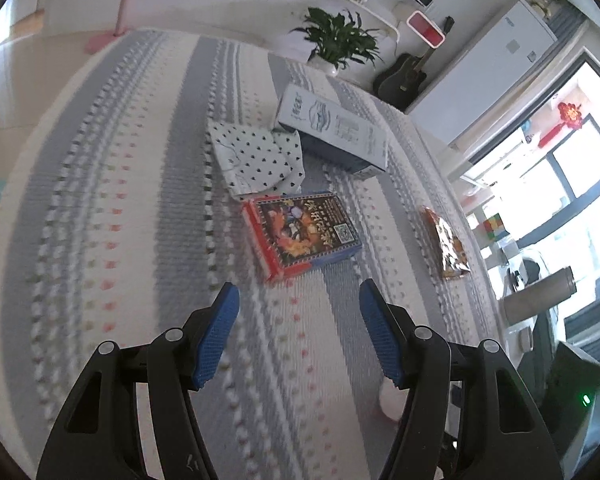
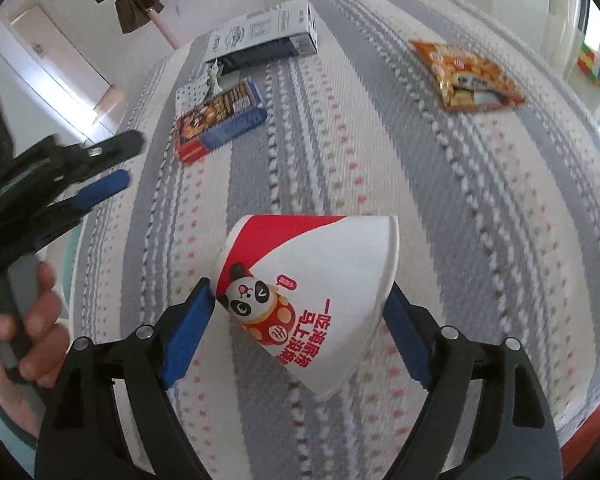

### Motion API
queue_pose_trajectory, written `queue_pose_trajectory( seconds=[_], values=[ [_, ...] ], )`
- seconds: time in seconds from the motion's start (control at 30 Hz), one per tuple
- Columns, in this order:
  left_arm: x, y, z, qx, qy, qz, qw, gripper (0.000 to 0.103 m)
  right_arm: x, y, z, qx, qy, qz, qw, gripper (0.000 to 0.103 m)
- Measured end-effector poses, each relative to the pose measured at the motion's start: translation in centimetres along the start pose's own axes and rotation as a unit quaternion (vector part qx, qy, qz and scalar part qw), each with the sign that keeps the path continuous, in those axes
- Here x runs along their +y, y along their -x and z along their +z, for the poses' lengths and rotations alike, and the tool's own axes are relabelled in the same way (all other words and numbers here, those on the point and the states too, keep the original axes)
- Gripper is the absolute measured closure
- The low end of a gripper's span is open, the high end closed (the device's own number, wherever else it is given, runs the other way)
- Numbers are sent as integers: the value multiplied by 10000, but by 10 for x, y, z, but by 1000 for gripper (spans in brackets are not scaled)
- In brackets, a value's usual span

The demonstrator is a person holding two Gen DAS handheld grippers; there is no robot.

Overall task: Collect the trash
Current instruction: 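Move the right tool down to the white panda-print paper cup and grasp it, then grasp the red-and-blue snack box with the left tool while the right tool holds the cup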

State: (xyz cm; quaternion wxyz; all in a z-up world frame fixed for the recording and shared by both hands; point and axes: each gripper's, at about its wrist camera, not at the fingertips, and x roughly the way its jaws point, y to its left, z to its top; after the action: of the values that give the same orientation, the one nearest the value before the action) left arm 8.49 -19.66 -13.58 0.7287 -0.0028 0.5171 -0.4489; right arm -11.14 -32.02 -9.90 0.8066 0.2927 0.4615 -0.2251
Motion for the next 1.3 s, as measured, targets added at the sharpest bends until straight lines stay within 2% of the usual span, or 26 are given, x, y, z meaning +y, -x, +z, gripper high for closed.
queue_pose_trajectory(
  seconds=[0.17, 0.23, 0.3, 0.5, 0.6, 0.67, 0.7, 0.73, 0.9, 1.0, 1.1, 1.3],
  values=[
    [1, -34, 8, 172, 76, 16, 9998, 42, -10, 6, 12, -255, 302, -109, 9992, 25],
    [-3, -36, 10, 94, 35, -7, 9999, 43, -15, 8, 17, -304, 379, -67, 9988, 25],
    [-9, -39, 9, 218, 34, -338, 9992, 49, -21, 9, 24, -345, 410, -35, 9986, 25],
    [-48, -42, -7, 552, -514, -909, 9930, 49, -43, 9, 39, -455, 396, -47, 9982, 25],
    [-62, -30, -7, 343, -885, -677, 9932, 48, -56, 6, 40, -440, 312, -61, 9985, 25],
    [-66, -22, 3, 90, -1065, -347, 9937, 39, -64, 4, 39, -423, 263, -45, 9987, 25],
    [-67, -21, 7, -13, -1153, -142, 9932, 27, -66, 3, 38, -417, 254, -44, 9988, 25],
    [-67, -20, 14, -139, -1283, 125, 9916, 21, -68, 2, 38, -401, 249, -39, 9989, 25],
    [-58, -48, 38, 217, -1543, 532, 9864, 21, -68, -3, 37, -329, 337, -20, 9989, 24],
    [-53, -62, 43, 508, -1579, 340, 9856, 21, -69, -4, 37, -321, 357, 13, 9988, 24],
    [-58, -75, 47, 633, -1652, 276, 9838, 21, -71, -5, 38, -284, 300, 98, 9991, 24],
    [-72, -97, 41, 692, -1860, 583, 9784, 21, -75, -2, 37, -212, 167, 147, 9995, 24]
  ],
)
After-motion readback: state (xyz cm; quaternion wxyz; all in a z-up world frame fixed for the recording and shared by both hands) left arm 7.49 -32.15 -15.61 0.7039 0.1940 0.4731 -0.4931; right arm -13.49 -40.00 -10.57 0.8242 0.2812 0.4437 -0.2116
